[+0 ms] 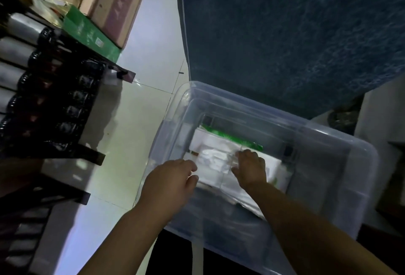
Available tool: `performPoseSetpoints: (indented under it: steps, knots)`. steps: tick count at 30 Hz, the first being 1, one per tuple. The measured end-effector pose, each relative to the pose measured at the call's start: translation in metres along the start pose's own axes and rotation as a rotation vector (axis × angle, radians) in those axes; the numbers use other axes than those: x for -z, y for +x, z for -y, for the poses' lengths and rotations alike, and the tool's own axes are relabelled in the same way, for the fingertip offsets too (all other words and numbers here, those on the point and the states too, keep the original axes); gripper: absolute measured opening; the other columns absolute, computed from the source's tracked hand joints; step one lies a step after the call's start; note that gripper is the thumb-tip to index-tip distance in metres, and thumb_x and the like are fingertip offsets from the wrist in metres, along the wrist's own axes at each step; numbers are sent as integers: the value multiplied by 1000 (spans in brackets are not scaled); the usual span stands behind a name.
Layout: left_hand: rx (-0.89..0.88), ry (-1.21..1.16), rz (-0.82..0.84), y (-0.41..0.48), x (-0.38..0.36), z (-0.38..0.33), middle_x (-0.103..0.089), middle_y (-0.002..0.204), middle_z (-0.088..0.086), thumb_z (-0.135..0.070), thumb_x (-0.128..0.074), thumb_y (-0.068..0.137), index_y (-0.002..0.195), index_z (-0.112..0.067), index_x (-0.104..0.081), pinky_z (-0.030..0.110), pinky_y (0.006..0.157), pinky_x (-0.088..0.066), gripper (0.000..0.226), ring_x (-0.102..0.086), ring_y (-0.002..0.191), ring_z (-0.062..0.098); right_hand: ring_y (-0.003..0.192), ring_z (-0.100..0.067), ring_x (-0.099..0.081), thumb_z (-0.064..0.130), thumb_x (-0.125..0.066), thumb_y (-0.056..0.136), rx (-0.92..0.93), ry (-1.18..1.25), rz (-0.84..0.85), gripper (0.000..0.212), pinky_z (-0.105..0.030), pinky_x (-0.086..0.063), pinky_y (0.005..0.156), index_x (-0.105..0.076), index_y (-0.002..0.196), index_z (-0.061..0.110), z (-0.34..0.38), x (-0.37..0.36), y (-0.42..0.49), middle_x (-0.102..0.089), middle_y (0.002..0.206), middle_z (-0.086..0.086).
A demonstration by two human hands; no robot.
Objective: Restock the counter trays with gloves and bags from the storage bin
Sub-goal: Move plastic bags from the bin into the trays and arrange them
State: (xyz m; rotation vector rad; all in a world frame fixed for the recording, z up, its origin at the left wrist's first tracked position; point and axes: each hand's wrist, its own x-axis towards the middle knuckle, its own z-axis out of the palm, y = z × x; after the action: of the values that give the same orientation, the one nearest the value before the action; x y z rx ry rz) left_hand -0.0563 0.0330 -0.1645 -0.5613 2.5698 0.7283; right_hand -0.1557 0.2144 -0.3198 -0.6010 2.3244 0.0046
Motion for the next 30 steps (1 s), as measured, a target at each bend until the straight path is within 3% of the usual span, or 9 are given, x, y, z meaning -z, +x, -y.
performPoseSetpoints:
  steps: [6,9,13,17,20,23,25,28,30]
  knots:
    - [12,-61,-3,3,-9,-8,-68,102,-9,-34,-54,89,109,-27,-62,25,74,-46,23,-60,89,10,113,-28,-47,38,-59,86,20,74,30,40,-35,-38,91,-54,120,17,-3,-3,-2,-53,122,-9]
    - [63,-91,8,5,-10,-15,-68,100,-10,-34,-55,87,111,-30,-61,24,72,-46,24,-60,89,9,103,-29,-56,28,-60,84,2,225,74,26,-29,-41,77,-58,106,14,-4,6,-11,-62,113,-9]
    - [148,-128,53,6,-15,-24,-69,98,-9,-34,-57,85,110,-29,-60,23,70,-46,26,-62,89,11,86,-29,-60,26,-63,82,-51,368,-11,11,-27,-36,63,-60,87,17,-1,29,-31,-68,94,-8]
    - [330,-263,164,16,-20,-34,-64,108,-8,-39,-61,82,123,-24,-48,25,74,-43,45,-61,98,16,53,-10,-49,20,-73,75,-97,788,-41,27,-25,-34,49,-50,61,23,5,60,-54,-53,58,6]
    - [470,-712,177,27,-19,-47,-58,117,-4,-31,-73,76,130,-16,-39,28,79,-46,66,-60,104,17,52,-5,-57,12,-77,72,-104,1131,21,16,-22,-46,53,-62,70,15,10,83,-72,-63,64,-1]
    - [498,-1071,19,30,-13,-58,-71,103,3,-18,-72,76,110,-16,-60,26,69,-52,37,-68,90,16,66,-18,-63,8,-78,71,-81,1292,122,15,-31,-51,63,-64,76,10,13,93,-79,-68,75,-10]
    - [482,-1067,-99,31,-7,-58,-72,91,0,-16,-71,76,100,-17,-65,28,65,-54,26,-69,83,16,69,-18,-63,3,-76,73,-39,1355,149,15,-30,-51,65,-63,79,8,14,92,-77,-67,77,-11]
    - [450,-947,-242,36,6,-48,-70,87,-2,-19,-72,76,94,-17,-65,30,68,-54,20,-67,80,12,68,-7,-63,0,-72,77,-58,1386,57,16,-20,-49,65,-62,82,11,5,75,-64,-66,76,-4]
    - [436,-868,-340,39,16,-35,-68,87,-6,-23,-72,76,92,-19,-63,26,66,-53,19,-66,79,9,76,-11,-63,10,-73,79,-126,1004,12,16,-22,-44,69,-62,90,13,-9,54,-53,-66,84,-2]
